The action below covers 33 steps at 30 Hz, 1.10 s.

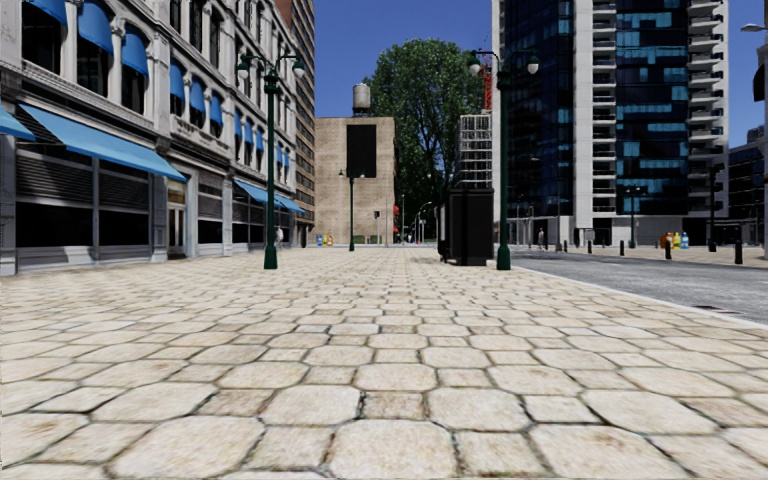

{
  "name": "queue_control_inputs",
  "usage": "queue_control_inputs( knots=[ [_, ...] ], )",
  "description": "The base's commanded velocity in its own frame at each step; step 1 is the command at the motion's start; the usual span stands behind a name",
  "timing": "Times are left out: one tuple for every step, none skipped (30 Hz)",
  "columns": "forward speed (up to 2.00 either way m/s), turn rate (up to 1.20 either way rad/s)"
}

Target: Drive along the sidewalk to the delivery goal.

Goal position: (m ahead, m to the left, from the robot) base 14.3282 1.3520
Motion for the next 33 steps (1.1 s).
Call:
queue_control_inputs(
  knots=[
    [2.00, 0.00],
    [2.00, 0.00],
    [2.00, 0.00],
    [2.00, 0.00],
    [2.00, 0.00],
    [2.00, 0.00],
    [2.00, 0.00],
    [2.00, 0.00],
    [2.00, 0.00],
    [2.00, 0.00],
    [2.00, 0.00],
    [2.00, 0.00],
    [2.00, 0.00],
    [2.00, 0.00],
    [2.00, 0.00],
    [2.00, 0.00],
    [2.00, 0.00],
    [2.00, 0.00],
    [2.00, 0.00],
    [2.00, 0.00],
    [2.00, 0.00],
    [2.00, 0.00],
    [2.00, 0.00],
    [2.00, 0.00],
    [2.00, 0.00],
    [2.00, 0.00],
    [2.00, 0.00],
    [2.00, 0.00],
    [2.00, 0.00],
    [2.00, 0.00],
    [2.00, 0.00],
    [2.00, 0.00],
    [2.00, 0.00]
  ],
)
